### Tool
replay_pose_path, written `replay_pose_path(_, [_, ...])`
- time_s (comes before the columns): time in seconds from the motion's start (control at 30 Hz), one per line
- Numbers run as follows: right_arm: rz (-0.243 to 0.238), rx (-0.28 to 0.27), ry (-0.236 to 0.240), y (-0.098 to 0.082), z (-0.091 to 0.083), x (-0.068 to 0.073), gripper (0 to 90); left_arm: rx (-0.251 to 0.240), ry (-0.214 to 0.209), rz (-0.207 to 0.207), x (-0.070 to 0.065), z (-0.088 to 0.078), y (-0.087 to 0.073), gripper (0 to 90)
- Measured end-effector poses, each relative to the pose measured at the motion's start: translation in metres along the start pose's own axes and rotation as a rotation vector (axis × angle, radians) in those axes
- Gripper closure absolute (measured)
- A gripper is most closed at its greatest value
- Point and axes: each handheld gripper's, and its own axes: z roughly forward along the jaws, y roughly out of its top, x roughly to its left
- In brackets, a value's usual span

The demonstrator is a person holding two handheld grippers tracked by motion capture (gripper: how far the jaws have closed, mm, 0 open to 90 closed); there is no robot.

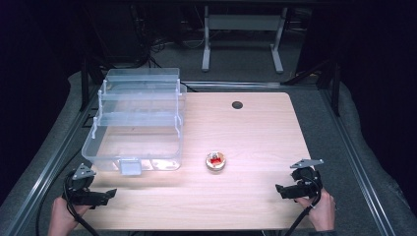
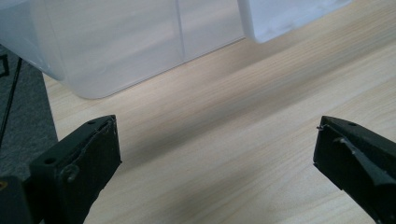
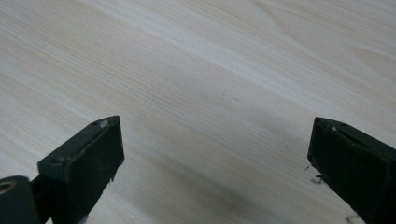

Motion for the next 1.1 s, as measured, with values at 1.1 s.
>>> replay_pose_path(1.1, [-0.154,0.052,0.077,0.071,0.025,0.047,2.5,0.02,-0.014,-0.007,0.002,0.001,-0.002,0.3])
